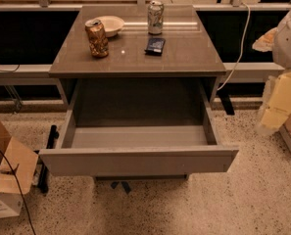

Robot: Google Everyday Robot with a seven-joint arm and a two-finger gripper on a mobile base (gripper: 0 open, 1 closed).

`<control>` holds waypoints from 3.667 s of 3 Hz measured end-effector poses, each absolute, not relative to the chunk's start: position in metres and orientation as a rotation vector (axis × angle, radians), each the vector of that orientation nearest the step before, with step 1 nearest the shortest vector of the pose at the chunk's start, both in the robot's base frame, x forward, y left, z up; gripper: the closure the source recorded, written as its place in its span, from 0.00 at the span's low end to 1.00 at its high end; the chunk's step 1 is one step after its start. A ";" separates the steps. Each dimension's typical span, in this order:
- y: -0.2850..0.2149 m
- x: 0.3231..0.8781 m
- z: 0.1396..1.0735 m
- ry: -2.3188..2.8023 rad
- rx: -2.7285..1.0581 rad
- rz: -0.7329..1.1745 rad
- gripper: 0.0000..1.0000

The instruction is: Place orange can into top drawer

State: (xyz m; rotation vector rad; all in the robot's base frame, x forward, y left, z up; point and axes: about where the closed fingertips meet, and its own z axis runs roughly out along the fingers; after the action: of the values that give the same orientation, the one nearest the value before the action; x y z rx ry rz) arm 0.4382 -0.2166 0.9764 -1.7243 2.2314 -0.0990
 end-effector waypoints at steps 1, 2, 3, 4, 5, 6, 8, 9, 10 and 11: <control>-0.216 0.438 0.976 2.231 -1.724 -0.098 0.00; -0.173 0.456 0.976 2.131 -1.704 -0.001 0.00; -0.127 0.488 0.980 1.973 -1.711 0.086 0.00; -0.088 0.537 0.999 1.787 -1.691 0.158 0.00; -0.088 0.536 0.998 1.790 -1.693 0.157 0.00; -0.064 0.566 0.992 1.742 -1.652 0.149 0.00; 0.004 0.674 0.945 1.616 -1.615 0.270 0.00; 0.004 0.674 0.945 1.616 -1.615 0.270 0.00; 0.030 0.694 0.928 1.596 -1.507 0.316 0.00; 0.063 0.734 0.901 1.571 -1.374 0.389 0.00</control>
Offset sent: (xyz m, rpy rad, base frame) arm 0.0274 0.0723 -0.0064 0.1888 -0.0395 0.0627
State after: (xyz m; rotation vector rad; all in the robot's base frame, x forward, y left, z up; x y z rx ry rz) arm 0.7339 0.0629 0.9013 -1.3745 1.5709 0.3895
